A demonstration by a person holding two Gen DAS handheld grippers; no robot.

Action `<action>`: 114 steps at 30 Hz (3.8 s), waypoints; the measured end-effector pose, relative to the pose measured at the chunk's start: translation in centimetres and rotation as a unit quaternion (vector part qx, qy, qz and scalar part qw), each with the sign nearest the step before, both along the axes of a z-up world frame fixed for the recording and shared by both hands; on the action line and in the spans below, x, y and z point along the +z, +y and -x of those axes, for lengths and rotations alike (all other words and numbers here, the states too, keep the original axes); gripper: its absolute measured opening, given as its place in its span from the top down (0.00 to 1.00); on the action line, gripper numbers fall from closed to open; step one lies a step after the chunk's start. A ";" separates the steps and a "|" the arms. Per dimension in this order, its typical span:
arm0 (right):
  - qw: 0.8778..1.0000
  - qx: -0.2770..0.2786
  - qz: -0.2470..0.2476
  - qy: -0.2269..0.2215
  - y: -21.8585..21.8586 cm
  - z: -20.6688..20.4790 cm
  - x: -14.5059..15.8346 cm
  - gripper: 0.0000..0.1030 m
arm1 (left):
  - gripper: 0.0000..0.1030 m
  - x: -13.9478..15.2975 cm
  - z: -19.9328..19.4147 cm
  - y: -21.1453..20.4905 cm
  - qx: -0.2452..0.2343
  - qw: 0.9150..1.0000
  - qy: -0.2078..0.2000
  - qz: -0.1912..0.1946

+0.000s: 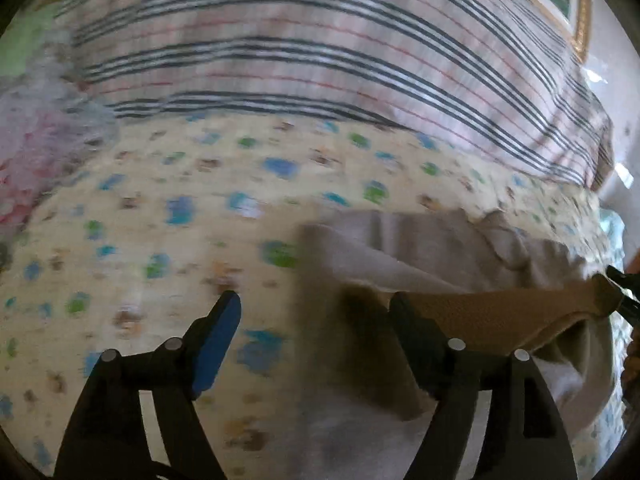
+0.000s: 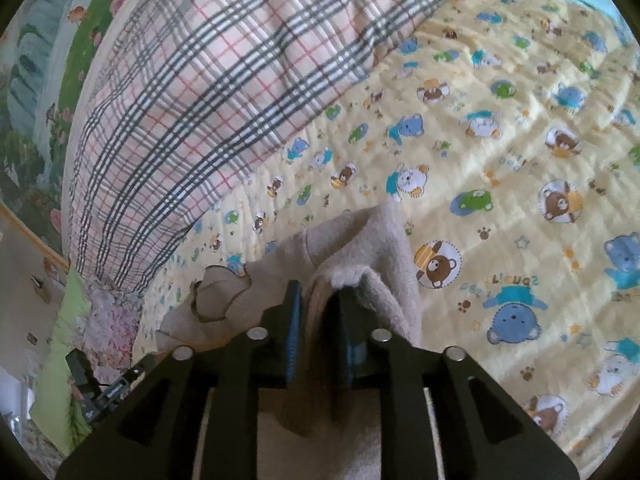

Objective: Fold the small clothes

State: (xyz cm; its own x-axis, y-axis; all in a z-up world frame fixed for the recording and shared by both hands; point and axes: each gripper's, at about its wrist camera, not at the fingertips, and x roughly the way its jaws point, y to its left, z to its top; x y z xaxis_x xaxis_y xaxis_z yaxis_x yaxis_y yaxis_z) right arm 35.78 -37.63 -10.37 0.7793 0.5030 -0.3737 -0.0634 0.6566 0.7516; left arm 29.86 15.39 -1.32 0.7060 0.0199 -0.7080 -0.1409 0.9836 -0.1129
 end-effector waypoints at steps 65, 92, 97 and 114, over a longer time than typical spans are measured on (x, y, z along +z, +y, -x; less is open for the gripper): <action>0.889 0.307 0.329 -0.085 23.7 -7.8 4.2 0.50 | 0.35 -2.5 4.9 -3.8 -0.016 0.998 0.062 0.012; 0.978 0.132 0.149 -0.055 14.7 -3.0 5.7 0.74 | 0.35 0.8 3.2 -7.0 -0.041 0.999 0.027 0.020; 0.972 0.192 0.132 -0.014 14.7 1.3 1.8 0.73 | 0.33 -0.9 1.6 -13.1 -0.139 0.989 0.051 0.018; 0.995 0.002 0.096 0.031 1.0 3.4 -2.4 0.75 | 0.36 -1.7 3.0 -2.7 -0.003 0.998 0.067 -0.001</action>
